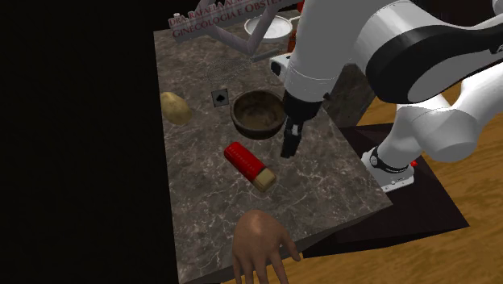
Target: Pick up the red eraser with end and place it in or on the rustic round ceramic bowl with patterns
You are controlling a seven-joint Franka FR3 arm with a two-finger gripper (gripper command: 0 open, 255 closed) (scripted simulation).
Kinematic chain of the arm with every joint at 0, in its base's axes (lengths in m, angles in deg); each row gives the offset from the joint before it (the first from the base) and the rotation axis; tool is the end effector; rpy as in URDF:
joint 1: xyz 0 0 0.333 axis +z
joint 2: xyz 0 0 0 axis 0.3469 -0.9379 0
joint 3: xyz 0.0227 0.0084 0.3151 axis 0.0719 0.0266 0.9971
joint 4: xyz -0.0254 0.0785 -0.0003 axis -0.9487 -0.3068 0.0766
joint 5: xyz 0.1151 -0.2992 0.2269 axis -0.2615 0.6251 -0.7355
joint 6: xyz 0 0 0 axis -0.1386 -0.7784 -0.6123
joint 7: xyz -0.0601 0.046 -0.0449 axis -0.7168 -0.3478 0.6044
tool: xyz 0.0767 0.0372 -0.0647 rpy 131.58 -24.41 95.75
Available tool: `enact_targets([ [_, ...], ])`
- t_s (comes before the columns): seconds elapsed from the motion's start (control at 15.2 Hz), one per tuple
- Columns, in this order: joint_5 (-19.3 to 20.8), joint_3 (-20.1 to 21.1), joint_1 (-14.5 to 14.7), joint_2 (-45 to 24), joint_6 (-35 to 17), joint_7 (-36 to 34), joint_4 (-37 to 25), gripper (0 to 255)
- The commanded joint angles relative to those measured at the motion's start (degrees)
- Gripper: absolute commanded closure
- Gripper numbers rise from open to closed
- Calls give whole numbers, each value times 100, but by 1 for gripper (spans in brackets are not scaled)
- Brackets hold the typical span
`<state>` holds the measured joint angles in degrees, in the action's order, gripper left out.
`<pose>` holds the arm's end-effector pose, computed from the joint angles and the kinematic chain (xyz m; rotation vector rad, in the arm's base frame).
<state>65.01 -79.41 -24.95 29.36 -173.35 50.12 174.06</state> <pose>0.4299 0.0398 0.5240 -3.0348 0.5337 -0.1204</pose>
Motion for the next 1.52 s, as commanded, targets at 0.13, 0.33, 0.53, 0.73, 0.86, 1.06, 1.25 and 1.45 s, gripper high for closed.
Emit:
enact_targets([
  [0.13, 191, 271, -192, -918, -407, -911, -337, 0],
  [0.33, 398, 388, -308, -1597, -636, -1571, -629, 0],
  [0.53, 632, 433, -384, -2280, -804, -2222, -970, 0],
  [0.73, 665, 425, -377, -2390, -964, -2280, -905, 0],
  [0.86, 683, 426, -376, -2455, -1114, -2293, -818, 0],
  [1.06, 719, 427, -375, -2584, -1382, -2319, -675, 0],
  [1.25, 719, 427, -375, -2584, -1382, -2319, -675, 0],
  [1.45, 719, 427, -375, -2584, -1382, -2319, -675, 0],
])
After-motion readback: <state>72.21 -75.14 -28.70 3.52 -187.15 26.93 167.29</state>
